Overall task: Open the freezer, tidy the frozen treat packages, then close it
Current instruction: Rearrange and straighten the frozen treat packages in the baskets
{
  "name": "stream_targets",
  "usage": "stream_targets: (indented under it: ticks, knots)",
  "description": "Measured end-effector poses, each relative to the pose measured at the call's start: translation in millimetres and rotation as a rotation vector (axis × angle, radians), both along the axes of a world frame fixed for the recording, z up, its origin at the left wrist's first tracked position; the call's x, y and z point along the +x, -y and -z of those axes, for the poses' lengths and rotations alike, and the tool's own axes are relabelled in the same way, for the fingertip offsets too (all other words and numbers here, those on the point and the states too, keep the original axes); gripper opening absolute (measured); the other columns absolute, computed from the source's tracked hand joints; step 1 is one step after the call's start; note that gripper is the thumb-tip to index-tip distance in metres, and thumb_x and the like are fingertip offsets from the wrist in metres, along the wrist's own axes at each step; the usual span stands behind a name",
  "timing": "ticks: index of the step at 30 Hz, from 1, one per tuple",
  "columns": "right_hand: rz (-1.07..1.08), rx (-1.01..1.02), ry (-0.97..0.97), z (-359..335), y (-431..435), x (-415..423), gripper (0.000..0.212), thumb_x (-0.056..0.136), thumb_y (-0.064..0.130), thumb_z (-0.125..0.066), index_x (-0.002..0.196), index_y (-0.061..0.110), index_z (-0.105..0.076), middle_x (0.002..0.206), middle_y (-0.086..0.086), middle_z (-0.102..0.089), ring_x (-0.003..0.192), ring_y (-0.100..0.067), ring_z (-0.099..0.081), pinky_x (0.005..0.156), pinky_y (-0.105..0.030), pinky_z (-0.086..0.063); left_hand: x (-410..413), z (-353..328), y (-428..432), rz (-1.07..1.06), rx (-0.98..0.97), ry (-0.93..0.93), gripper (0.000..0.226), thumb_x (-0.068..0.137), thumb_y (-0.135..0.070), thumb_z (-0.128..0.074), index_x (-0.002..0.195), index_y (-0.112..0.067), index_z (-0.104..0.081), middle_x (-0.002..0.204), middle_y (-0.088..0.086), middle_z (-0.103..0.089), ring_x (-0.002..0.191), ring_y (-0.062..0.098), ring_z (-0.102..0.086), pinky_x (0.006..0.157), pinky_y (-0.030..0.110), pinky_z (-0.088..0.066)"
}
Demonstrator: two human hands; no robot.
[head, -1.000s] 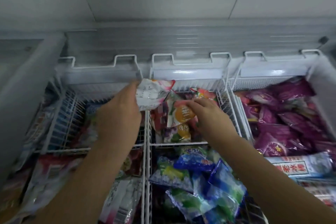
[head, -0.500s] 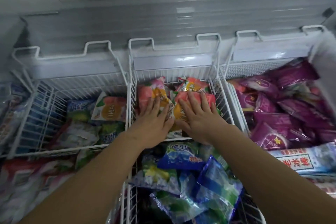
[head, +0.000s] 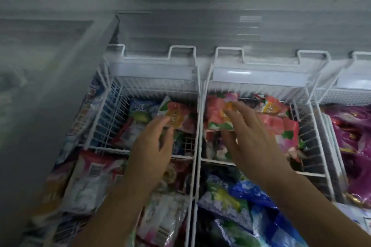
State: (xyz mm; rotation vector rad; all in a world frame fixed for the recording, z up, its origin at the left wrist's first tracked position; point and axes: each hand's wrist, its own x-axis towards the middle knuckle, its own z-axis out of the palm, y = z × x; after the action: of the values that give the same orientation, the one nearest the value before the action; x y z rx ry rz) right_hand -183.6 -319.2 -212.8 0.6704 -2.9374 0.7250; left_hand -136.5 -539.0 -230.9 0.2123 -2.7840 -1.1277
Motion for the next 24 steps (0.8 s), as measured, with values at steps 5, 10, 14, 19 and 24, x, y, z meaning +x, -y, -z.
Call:
stream_targets:
  ticks: [5,10,14,19,24]
  knots:
    - [-0.229,0.094,0.280,30,114,-34,0.045,0.099,0.027,-0.048,0.141,0.014,-0.041,0.136,-0.009,-0.047,0.115,-0.032,-0.054,0.085,-0.044,-0.052,-33,37,77,-0.126,-0.255,0.474,0.022,0.095,-0.018,-0.054,0.105,-0.001,-0.064,0.104,0.016,-0.062,0.091,0.031,-0.060,0.079,0.041,-0.052]
    - [-0.139,0.519,0.486,110,166,-71,0.071,0.095,0.023,-0.052,0.152,0.007,-0.013,0.156,-0.024,-0.008,0.139,-0.049,-0.018,0.107,-0.059,-0.033,-71,80,74,0.118,-0.431,1.029,0.035,0.093,-0.032,-0.057,0.120,-0.010,-0.059,0.101,0.007,-0.058,0.092,0.023,-0.056,0.090,0.035,-0.049]
    - [-0.023,0.554,0.476,138,169,-79,0.085,0.098,0.028,-0.050,0.154,0.019,0.012,0.157,-0.028,0.005,0.139,-0.058,-0.005,0.105,-0.066,-0.031,-85,110,80,-0.040,-0.459,1.224,0.100,0.090,-0.034,-0.063,0.152,-0.004,0.010,0.156,0.021,-0.003,0.139,0.042,-0.021,0.112,0.051,-0.028]
    - [-0.015,0.572,0.361,135,174,-88,0.069,0.097,0.017,-0.044,0.154,0.022,-0.006,0.147,-0.026,-0.025,0.128,-0.052,-0.030,0.099,-0.058,-0.036,-91,107,86,-0.152,-0.364,1.096,0.078,0.092,-0.017,-0.056,0.150,0.007,-0.008,0.152,0.027,-0.023,0.134,0.041,-0.035,0.109,0.048,-0.034]
    - [0.044,0.252,0.450,126,174,-85,0.071,0.089,-0.002,-0.054,0.149,0.019,-0.022,0.135,-0.023,-0.041,0.120,-0.047,-0.040,0.091,-0.053,-0.043,-74,86,83,-0.344,-0.185,0.608,0.021,0.091,-0.008,-0.051,0.106,0.004,-0.060,0.104,0.019,-0.060,0.088,0.033,-0.058,0.075,0.039,-0.050]
